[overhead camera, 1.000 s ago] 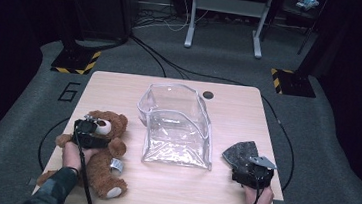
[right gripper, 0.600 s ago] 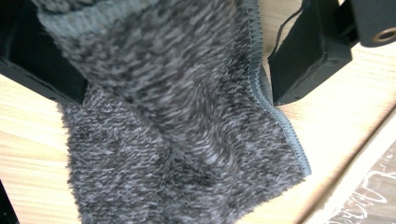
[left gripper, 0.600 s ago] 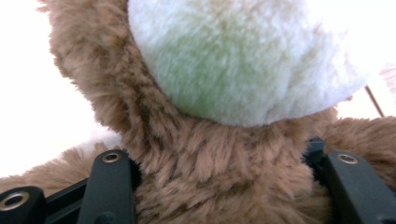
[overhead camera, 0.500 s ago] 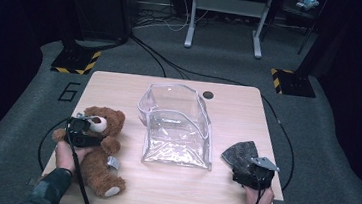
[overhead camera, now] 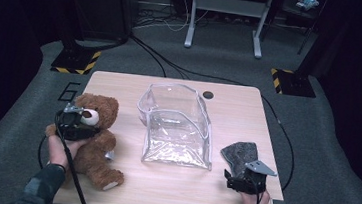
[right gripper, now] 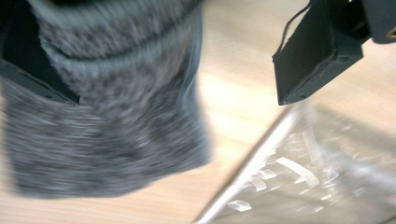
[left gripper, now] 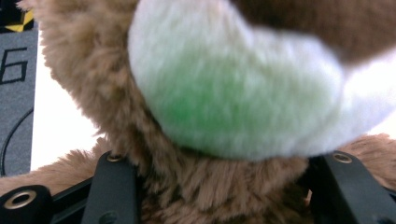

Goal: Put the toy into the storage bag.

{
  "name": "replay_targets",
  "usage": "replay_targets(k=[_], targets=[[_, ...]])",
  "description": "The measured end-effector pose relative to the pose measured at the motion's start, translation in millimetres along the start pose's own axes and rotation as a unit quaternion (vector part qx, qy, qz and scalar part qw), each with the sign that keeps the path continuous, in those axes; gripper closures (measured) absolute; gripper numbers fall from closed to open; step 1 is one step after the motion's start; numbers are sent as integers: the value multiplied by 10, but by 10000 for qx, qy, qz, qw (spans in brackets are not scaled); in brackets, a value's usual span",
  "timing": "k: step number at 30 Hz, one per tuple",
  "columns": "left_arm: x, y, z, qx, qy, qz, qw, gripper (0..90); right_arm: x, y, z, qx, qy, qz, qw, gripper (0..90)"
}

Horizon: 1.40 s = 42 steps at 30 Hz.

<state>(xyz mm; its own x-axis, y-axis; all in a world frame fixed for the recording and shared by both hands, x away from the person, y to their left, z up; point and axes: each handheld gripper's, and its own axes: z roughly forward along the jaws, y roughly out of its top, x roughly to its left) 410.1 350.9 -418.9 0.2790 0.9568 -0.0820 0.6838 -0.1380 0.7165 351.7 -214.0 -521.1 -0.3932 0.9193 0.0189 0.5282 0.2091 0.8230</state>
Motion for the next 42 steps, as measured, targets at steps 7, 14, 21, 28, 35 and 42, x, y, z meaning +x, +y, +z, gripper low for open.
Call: replay_targets(k=[7,14,21,28,35,42], targets=[[3,142,-112,-263,6,-11,9997,464,150,18,71,220,224,-405,9987,5],[1,272,-209,-601,42,-13,9982,467,175,106,-49,159,241,-382,9989,5],[0,386,-301,-816,54,19,9967,468,67,88,-227,17,79,-263,9996,3],[1,496,-372,-995,79,27,9950,468,-166,-42,-351,90,17,-83,9999,0],[-14,628,-439,-1104,102,104,9938,468,-326,-207,-344,315,230,-63,9992,0],[-22,787,-469,-1185,166,180,9927,467,-443,-271,-302,523,318,-85,9981,0]])
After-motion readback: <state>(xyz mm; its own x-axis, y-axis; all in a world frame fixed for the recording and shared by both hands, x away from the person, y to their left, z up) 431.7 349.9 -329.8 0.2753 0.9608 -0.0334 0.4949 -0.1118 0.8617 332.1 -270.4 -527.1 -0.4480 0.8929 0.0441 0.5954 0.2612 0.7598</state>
